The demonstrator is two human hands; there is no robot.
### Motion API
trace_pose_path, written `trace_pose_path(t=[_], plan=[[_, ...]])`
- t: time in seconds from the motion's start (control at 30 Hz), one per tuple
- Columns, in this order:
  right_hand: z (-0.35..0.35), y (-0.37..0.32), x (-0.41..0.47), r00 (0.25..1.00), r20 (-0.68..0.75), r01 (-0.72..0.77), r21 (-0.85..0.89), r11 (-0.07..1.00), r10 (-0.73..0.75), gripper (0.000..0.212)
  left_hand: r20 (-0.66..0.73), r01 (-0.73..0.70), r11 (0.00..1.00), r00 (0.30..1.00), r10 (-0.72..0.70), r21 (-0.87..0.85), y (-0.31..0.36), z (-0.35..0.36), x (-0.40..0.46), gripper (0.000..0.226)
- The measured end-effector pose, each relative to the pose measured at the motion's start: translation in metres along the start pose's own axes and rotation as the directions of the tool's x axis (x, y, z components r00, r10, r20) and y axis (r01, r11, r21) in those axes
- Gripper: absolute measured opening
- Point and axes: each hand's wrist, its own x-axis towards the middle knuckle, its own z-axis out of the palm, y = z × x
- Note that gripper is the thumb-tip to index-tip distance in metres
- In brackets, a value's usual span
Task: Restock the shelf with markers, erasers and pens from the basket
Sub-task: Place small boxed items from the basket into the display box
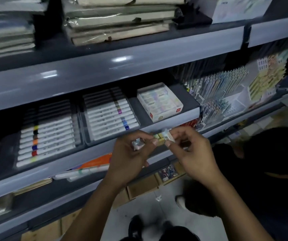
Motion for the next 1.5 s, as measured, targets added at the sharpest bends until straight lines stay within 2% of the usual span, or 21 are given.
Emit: trace_pose_path(t=[0.1, 0.23, 0.47, 0.73, 0.83, 0.97, 1.1, 1.2, 1.3, 1.4, 1.5], plan=[[-0.011, 0.006, 0.028, 0.999, 0.019, 0.039, 0.001, 0.999, -0.039, 0.023, -0.076, -0.057, 0.990, 0.995, 0.067, 0.132, 0.008, 0.012, 0.016, 0.009], [-0.027, 0.012, 0.069, 0.991, 0.061, 0.124, -0.026, 0.992, -0.122, 0.019, -0.167, -0.199, 0.889, 0.943, 0.289, 0.413, 0.018, 0.030, 0.036, 0.010], [-0.045, 0.014, 0.142, 0.933, 0.186, 0.349, -0.254, 0.902, -0.309, 0.020, -0.289, -0.138, 0.783, 0.879, 0.379, 0.606, 0.017, 0.058, 0.055, 0.017], [-0.033, 0.019, 0.188, 0.843, 0.412, 0.504, -0.375, 0.778, -0.347, 0.007, -0.393, -0.019, 0.792, 0.861, 0.324, 0.611, 0.009, 0.080, 0.055, 0.015], [-0.028, 0.018, 0.193, 0.827, 0.439, 0.527, -0.391, 0.755, -0.350, 0.013, -0.423, -0.002, 0.807, 0.851, 0.311, 0.591, 0.011, 0.082, 0.054, 0.021], [-0.024, 0.018, 0.199, 0.839, 0.427, 0.510, -0.399, 0.762, -0.338, 0.015, -0.421, 0.015, 0.817, 0.863, 0.281, 0.576, 0.009, 0.081, 0.056, 0.016], [-0.024, 0.015, 0.199, 0.853, 0.402, 0.487, -0.389, 0.782, -0.332, 0.014, -0.433, 0.028, 0.872, 0.875, 0.215, 0.489, 0.015, 0.079, 0.056, 0.004], [-0.023, 0.013, 0.192, 0.860, 0.371, 0.483, -0.379, 0.789, -0.349, 0.011, -0.447, 0.041, 0.944, 0.887, 0.117, 0.328, 0.022, 0.076, 0.057, 0.030], [-0.022, 0.009, 0.179, 0.873, 0.320, 0.461, -0.300, 0.835, -0.368, 0.008, -0.416, 0.053, 0.996, 0.909, -0.021, 0.067, 0.033, 0.075, 0.058, 0.044], [-0.021, 0.003, 0.163, 0.863, 0.305, 0.462, -0.154, 0.874, -0.403, 0.006, -0.349, 0.143, 0.970, 0.914, -0.206, -0.196, 0.041, 0.072, 0.061, 0.055], [-0.020, -0.003, 0.147, 0.859, 0.322, 0.424, -0.015, 0.906, -0.397, 0.008, -0.301, 0.240, 0.896, 0.882, -0.362, -0.375, 0.045, 0.065, 0.063, 0.061]])
